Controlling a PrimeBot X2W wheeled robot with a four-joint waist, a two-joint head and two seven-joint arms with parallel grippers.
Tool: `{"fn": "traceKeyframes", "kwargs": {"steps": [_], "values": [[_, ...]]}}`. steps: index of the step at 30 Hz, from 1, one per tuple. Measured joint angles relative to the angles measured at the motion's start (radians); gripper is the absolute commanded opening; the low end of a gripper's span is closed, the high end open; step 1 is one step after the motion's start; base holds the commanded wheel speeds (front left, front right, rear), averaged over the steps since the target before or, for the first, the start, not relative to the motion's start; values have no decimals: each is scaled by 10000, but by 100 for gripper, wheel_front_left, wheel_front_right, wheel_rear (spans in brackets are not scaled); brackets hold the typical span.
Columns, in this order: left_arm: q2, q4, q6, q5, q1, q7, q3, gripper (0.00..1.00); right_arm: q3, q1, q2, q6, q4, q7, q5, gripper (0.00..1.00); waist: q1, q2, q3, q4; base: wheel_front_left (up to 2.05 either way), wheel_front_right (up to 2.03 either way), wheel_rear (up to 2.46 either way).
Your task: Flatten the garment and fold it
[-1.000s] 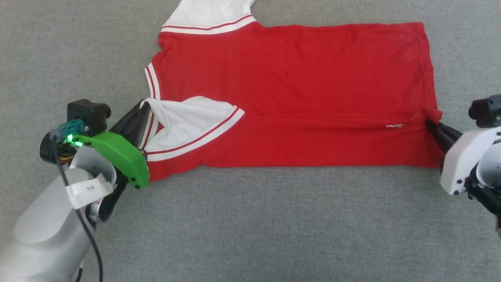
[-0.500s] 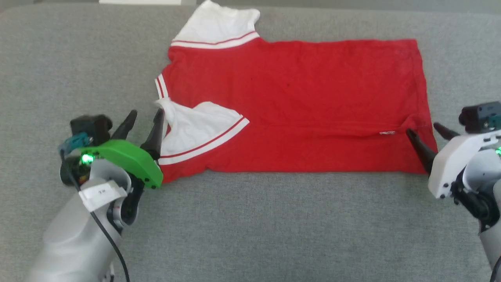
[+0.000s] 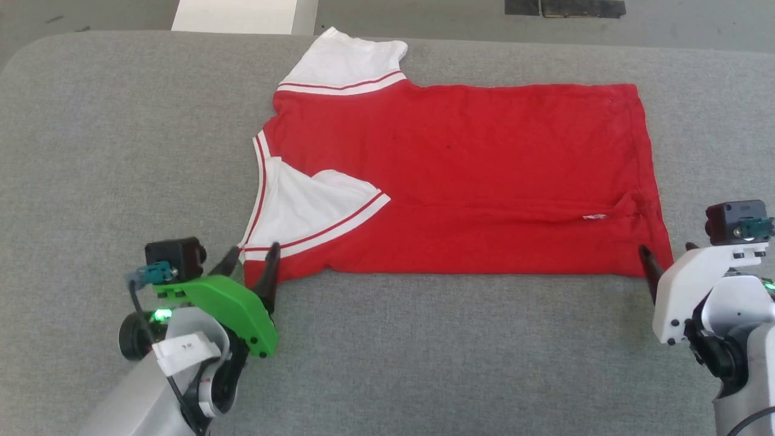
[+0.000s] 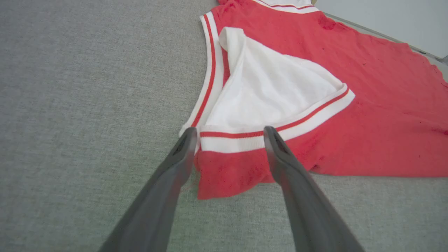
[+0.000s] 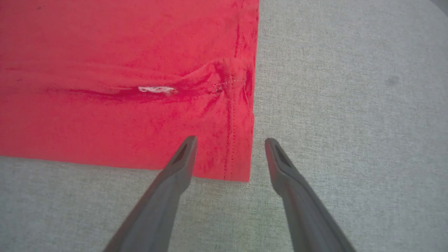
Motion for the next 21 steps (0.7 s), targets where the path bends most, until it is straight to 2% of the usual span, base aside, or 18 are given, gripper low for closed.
{"fn": "traceKeyframes", "kwargs": {"steps": [7,15,18,19,20,21], "values": [[472,-583,1026,374,35,917,-201,100,-253,154,608,0,-815,314,-132,100,0,0,340,-109,0,0,0],[614,-499,1626,474,0,1703,-401,100,-282,264,688,0,-1325,359,-132,100,0,0,695,-249,0,0,0],[660,-487,1657,468,-65,1910,-466,100,-282,287,704,0,-1432,359,-132,100,0,1,756,-312,0,0,0],[663,-481,1615,426,-76,1964,-474,90,-284,293,709,0,-1453,359,-132,100,0,1,769,-328,0,0,0],[673,-474,1547,403,-81,1998,-483,15,-288,295,715,0,-1463,359,-132,100,0,1,768,-331,0,0,0],[673,-460,1457,393,-88,1992,-477,0,-295,297,717,0,-1467,360,-132,100,0,1,754,-326,0,0,0]]}}
